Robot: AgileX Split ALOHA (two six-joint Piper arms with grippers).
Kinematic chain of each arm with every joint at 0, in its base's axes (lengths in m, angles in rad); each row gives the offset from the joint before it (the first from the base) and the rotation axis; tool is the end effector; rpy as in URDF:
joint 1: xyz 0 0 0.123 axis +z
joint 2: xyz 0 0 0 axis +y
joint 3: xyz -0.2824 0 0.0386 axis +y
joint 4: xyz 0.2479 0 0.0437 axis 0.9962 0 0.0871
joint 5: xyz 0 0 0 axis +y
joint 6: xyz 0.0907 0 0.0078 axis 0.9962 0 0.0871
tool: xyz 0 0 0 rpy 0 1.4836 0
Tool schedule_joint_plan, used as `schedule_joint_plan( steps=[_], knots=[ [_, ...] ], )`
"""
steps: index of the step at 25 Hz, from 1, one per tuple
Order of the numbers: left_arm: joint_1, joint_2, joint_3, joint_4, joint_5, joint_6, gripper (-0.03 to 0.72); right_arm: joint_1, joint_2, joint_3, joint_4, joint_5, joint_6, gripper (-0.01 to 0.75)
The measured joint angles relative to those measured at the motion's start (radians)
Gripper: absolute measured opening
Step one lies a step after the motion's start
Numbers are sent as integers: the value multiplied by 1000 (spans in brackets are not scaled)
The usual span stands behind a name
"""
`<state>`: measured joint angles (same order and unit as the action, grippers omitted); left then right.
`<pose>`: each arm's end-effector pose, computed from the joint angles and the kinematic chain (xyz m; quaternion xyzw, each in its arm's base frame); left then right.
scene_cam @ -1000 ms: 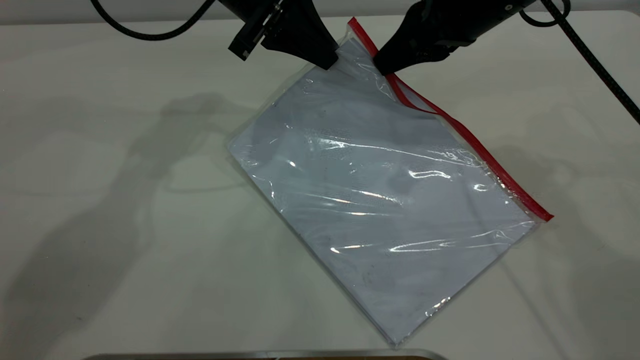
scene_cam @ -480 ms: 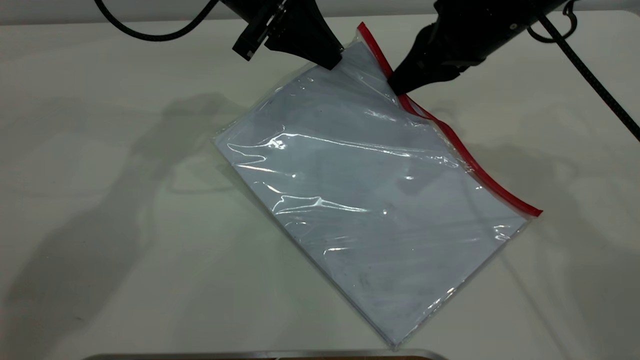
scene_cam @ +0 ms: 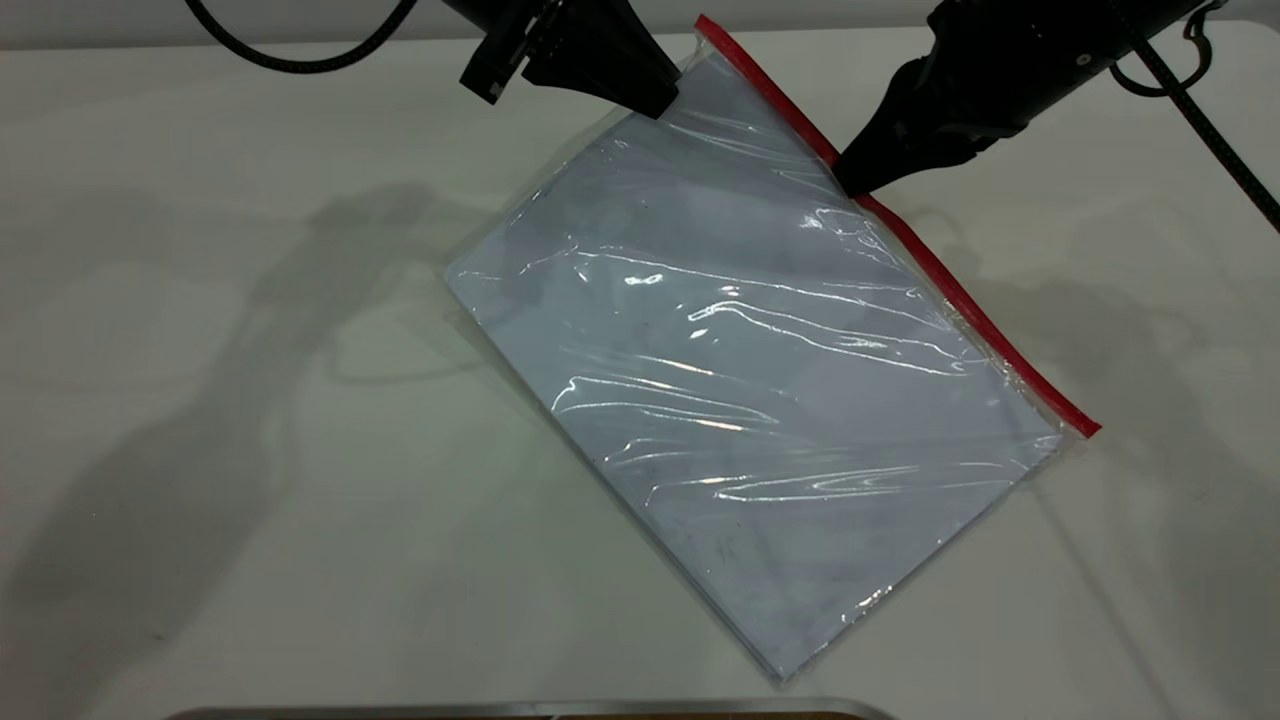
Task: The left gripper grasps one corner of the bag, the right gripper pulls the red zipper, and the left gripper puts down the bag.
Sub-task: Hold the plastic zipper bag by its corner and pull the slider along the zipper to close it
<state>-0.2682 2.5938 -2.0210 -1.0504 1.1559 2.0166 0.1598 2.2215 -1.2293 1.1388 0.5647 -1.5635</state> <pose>0.4689 -0.2039 0.0858 0.6959 0.5577 -0.3131 0.3266 0.3931 0.1083 0.0676 -0.3517 0.8819 0.2101 0.2334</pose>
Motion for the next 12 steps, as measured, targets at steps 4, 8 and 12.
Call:
schedule_joint_plan(
  steps=[4,8,12],
  knots=[
    [0,0,0,3,0,-2,49,-1,0,0,-31,-8,14,52],
    [8,0,0,11,-16,-38,49,-9,0,0,-121,-6,120,53],
    [28,0,0,53,-33,-71,49,-45,8,0,-291,9,294,56]
  ],
)
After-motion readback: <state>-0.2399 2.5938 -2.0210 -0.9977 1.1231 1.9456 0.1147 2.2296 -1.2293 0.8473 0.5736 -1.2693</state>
